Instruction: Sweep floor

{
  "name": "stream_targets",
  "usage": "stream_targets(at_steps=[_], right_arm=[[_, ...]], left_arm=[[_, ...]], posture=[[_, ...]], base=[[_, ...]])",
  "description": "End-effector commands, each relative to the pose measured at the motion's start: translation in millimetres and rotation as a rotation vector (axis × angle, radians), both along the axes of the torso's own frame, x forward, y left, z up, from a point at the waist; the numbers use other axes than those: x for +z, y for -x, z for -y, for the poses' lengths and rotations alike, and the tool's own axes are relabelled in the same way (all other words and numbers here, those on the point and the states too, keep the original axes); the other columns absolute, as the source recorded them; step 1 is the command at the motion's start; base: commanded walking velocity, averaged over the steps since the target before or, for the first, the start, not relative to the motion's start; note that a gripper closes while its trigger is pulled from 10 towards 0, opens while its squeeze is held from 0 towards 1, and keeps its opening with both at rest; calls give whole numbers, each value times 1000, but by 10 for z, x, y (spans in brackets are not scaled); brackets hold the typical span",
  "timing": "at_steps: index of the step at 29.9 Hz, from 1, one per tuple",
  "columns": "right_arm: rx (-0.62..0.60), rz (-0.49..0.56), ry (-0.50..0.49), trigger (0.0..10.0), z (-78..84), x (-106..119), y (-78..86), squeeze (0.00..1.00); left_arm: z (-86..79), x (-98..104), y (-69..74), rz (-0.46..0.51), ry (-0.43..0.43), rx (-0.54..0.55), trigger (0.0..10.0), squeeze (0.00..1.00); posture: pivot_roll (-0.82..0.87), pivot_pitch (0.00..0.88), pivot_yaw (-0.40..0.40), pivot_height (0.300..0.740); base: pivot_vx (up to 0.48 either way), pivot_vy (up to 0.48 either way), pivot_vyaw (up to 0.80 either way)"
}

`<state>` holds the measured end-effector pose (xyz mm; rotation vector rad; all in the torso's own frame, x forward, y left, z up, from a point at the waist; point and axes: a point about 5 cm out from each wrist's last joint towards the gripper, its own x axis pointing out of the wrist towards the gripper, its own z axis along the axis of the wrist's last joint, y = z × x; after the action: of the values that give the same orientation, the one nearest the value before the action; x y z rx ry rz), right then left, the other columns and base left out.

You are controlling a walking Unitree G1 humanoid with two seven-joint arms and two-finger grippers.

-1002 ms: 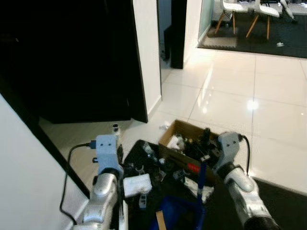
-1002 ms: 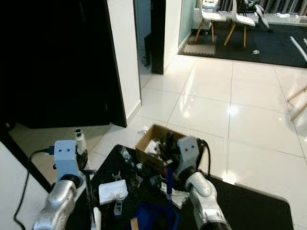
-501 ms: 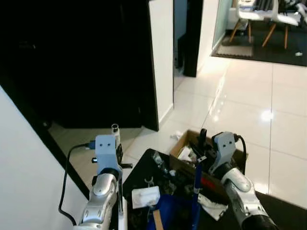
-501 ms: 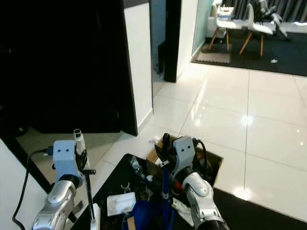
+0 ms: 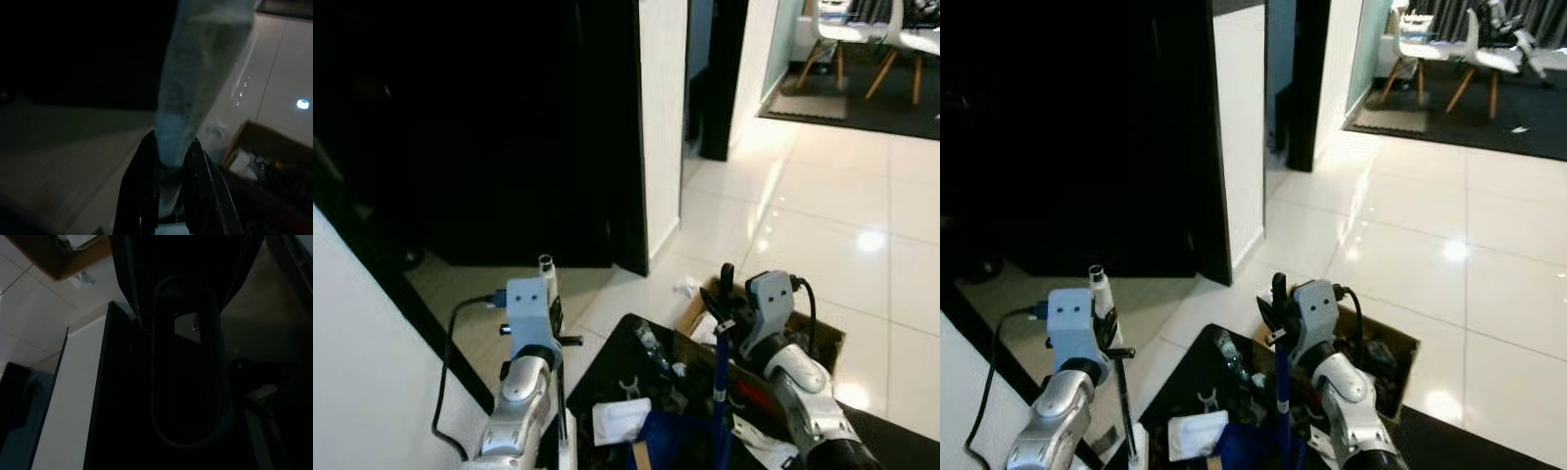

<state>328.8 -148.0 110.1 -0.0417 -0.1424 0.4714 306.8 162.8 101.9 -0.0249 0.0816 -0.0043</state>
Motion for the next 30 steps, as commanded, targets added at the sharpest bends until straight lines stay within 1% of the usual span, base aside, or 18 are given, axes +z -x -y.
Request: stream_targets(at_steps=[1, 8, 12, 16, 17, 18, 20, 21, 22, 23, 27, 28, 29, 30], right_arm=[[18, 55, -8, 10000, -60, 101, -20, 0], [18, 56, -5, 10000, -59, 102, -22, 0], [17, 57, -5, 10000, -53, 104, -23, 0], [4, 73, -2, 10000, -4, 149, -38, 0], [-12, 95, 0, 10000, 43, 205, -50, 0], [-12, 95, 0, 10000, 43, 205, -50, 0], [-34, 143, 7, 10000, 108, 315, -65, 0], [-60, 183, 15, 10000, 174, 415, -83, 0], [-60, 183, 15, 10000, 174, 415, -83, 0], [-77, 209, 21, 10000, 217, 482, -94, 0], [-170, 354, 21, 10000, 463, 850, -133, 0], [-170, 354, 21, 10000, 463, 850, -133, 0], [-191, 389, 13, 10000, 518, 943, -138, 0], [-191, 389, 13, 10000, 518, 943, -138, 0]], left_arm=[[-61, 3, 18, 14, -17, 20, 10000, 0], [-51, -2, 15, 9, -10, 16, 10000, 0], [-39, -5, 15, 4, -3, 11, 10000, 0], [-25, -7, 17, 0, 2, 5, 10000, 0], [-23, -10, 20, -2, 3, 3, 10000, 0], [-23, -10, 20, -2, 3, 3, 10000, 0], [-28, -14, 24, -4, 5, 4, 10000, 0], [-31, -17, 27, -5, 6, 5, 10000, 0], [-31, -17, 27, -5, 6, 5, 10000, 0], [-32, -19, 29, -6, 7, 5, 10000, 0], [-33, -26, 29, -10, 10, 4, 10000, 0], [-33, -26, 29, -10, 10, 4, 10000, 0], [-32, -28, 27, -12, 10, 3, 10000, 0], [-32, -28, 27, -12, 10, 3, 10000, 0]], posture=[[5, 69, 75, 740], [4, 67, 75, 740], [4, 68, 76, 740], [4, 70, 76, 740], [4, 72, 75, 740], [4, 72, 75, 740], [3, 73, 77, 740], [2, 75, 77, 740], [2, 75, 77, 740], [2, 75, 77, 740], [-2, 76, 81, 740], [-2, 76, 81, 740], [-2, 76, 81, 740], [-2, 76, 81, 740]], base=[[480, 0, 0], [418, 0, 0], [0, 0, 0], [0, 0, 0], [0, 0, 0], [0, 0, 0], [0, 0, 0], [0, 0, 0], [0, 0, 0], [0, 0, 0], [0, 0, 0], [0, 0, 0], [0, 0, 0], [0, 0, 0]])
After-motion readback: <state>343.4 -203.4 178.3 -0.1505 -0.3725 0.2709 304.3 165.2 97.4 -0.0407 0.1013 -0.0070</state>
